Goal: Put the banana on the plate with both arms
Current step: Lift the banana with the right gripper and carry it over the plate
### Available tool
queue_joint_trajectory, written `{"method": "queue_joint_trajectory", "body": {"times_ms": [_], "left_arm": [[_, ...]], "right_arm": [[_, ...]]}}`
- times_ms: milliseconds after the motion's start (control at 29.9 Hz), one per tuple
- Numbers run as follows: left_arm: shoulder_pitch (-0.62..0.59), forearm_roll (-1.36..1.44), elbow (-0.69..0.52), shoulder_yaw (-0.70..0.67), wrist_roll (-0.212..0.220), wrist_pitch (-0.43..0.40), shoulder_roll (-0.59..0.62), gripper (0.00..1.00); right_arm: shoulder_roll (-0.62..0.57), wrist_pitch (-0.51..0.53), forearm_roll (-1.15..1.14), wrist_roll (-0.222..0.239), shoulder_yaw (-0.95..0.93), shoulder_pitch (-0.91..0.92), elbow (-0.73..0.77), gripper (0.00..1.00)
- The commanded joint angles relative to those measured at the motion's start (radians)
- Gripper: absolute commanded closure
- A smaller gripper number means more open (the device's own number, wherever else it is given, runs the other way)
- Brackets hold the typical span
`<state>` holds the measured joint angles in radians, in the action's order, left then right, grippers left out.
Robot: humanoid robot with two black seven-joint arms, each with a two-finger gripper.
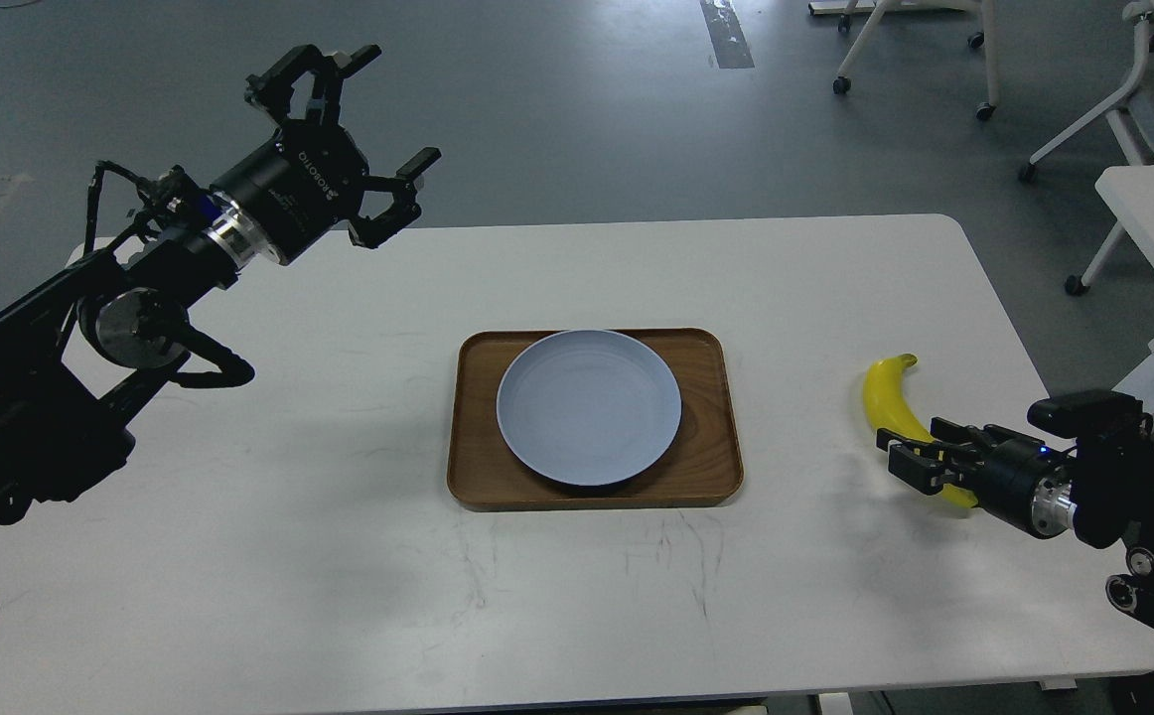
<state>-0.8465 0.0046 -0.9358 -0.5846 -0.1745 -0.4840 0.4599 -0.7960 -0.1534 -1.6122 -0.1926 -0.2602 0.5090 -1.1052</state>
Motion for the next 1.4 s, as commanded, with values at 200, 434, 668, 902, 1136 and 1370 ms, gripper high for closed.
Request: {"method": "queue_joint_trajectory", "body": {"times_ms": [200, 434, 668, 902, 1136, 1370], "left_arm": [[0.021, 0.003, 0.003, 0.011, 0.007, 0.028, -0.003, 0.02], [0.020, 0.012, 0.015, 0.019, 0.017, 0.122, -0.017, 0.02], [0.020, 0.014, 0.019, 0.019, 0.017, 0.202, -0.018, 0.02], [0.021, 0.014, 0.019, 0.019, 0.015, 0.203, -0.004, 0.02], [0.023, 0.014, 0.019, 0.019, 0.009, 0.208, 0.008, 0.02], [0.041, 0.012, 0.019, 0.019, 0.010, 0.209, 0.009, 0.02]], "right_arm": [[0.017, -0.006, -0.006, -0.014, 0.010, 0.010, 0.014, 0.88], [0.032, -0.064, -0.003, -0.088, 0.009, 0.029, 0.030, 0.92], [0.032, -0.087, -0.005, -0.129, 0.012, 0.158, 0.016, 0.92], [0.136, -0.055, -0.015, -0.254, 0.246, 0.445, 0.033, 0.92], [0.332, 0.009, -0.014, -0.296, 0.384, 0.569, 0.148, 0.91], [0.445, 0.069, -0.014, -0.296, 0.388, 0.585, 0.226, 0.91]]}}
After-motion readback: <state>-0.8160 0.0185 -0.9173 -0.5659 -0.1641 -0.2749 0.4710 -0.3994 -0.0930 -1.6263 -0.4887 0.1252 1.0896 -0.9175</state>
